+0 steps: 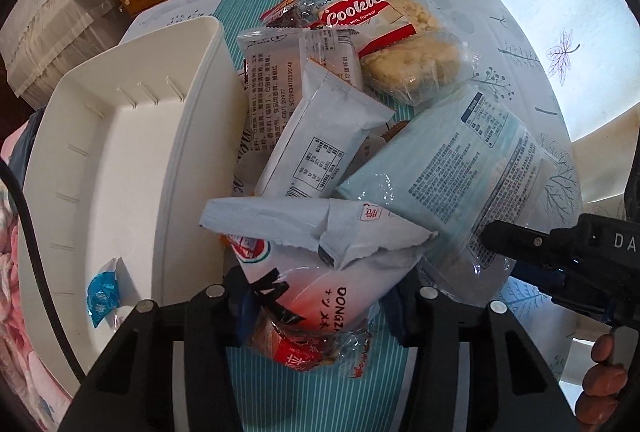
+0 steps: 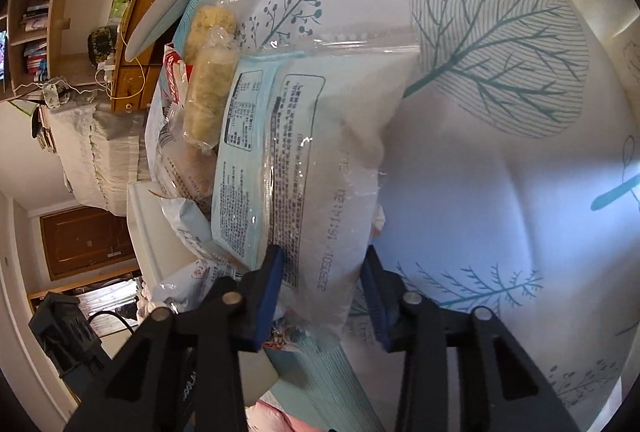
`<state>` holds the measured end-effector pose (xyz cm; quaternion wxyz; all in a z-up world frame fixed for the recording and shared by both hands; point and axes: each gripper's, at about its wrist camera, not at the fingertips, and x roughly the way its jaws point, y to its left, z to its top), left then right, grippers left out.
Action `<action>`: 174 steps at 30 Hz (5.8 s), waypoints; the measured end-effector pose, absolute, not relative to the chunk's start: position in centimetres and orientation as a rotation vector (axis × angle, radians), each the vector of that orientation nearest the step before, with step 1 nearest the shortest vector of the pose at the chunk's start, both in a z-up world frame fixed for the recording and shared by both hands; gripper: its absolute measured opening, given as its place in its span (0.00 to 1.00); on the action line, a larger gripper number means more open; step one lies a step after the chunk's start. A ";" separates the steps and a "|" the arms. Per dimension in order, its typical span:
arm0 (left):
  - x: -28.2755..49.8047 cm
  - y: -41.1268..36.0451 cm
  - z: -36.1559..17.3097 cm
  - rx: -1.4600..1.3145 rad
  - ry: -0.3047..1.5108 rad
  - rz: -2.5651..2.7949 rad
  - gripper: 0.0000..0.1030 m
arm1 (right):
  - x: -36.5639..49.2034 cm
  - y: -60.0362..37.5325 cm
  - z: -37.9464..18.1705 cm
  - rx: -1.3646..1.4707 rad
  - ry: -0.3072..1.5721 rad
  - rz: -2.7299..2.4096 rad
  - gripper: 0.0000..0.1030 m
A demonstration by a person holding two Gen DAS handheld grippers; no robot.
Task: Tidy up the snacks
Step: 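Grasp the red-and-white chip bag with the left gripper while the right gripper grasps the clear bread bag, then carry the chip bag and bread bag over the tray and release them, then withdraw both grippers from the tray toward the remaining snacks, then lower the right gripper around the brown paper-wrapped bar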
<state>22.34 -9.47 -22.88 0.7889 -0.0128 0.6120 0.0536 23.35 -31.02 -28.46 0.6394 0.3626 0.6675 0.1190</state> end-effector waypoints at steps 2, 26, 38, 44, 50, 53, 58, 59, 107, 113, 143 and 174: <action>22.4 -9.5 -22.8 -0.023 1.328 0.107 0.45 | 23.4 -31.0 -28.2 0.811 1.523 0.279 0.30; 18.1 -8.2 -15.8 -0.107 1.305 0.044 0.44 | 19.7 -29.8 -24.3 0.748 1.571 0.287 0.03; 15.7 -5.6 -10.8 -0.136 1.232 0.016 0.44 | 17.0 -29.6 -19.0 0.737 1.452 0.321 0.02; 14.6 -4.0 -8.5 -0.147 1.219 -0.019 0.44 | 16.0 -28.6 -15.7 0.673 1.369 0.302 0.02; 13.5 -1.7 -6.4 -0.139 1.191 -0.051 0.44 | 14.9 -26.4 -12.6 0.565 1.286 0.297 0.02; 13.0 -0.5 -5.7 -0.141 1.182 -0.060 0.44 | 14.2 -24.9 -11.5 0.531 1.249 0.305 0.02; 12.3 2.3 -4.6 -0.143 1.158 -0.083 0.44 | 13.2 -22.5 -10.0 0.501 1.196 0.310 0.02; 12.2 2.9 -4.4 -0.147 1.154 -0.088 0.44 | 13.0 -21.6 -9.6 0.493 1.185 0.314 0.02; 12.1 16.4 -8.9 -0.120 1.206 -0.145 0.73 | 9.4 -5.2 -6.8 0.351 1.040 0.310 0.42; 11.8 15.1 -8.6 -0.128 1.202 -0.135 0.73 | 9.3 -6.5 -6.9 0.338 1.062 0.314 0.45; 12.4 -0.3 -9.7 -0.227 1.206 -0.072 0.80 | 11.0 -20.8 -8.4 0.108 1.108 0.289 0.63; 24.3 -7.9 -17.6 -0.026 1.231 0.203 0.80 | 17.3 -22.9 -20.0 -0.272 0.955 0.543 0.63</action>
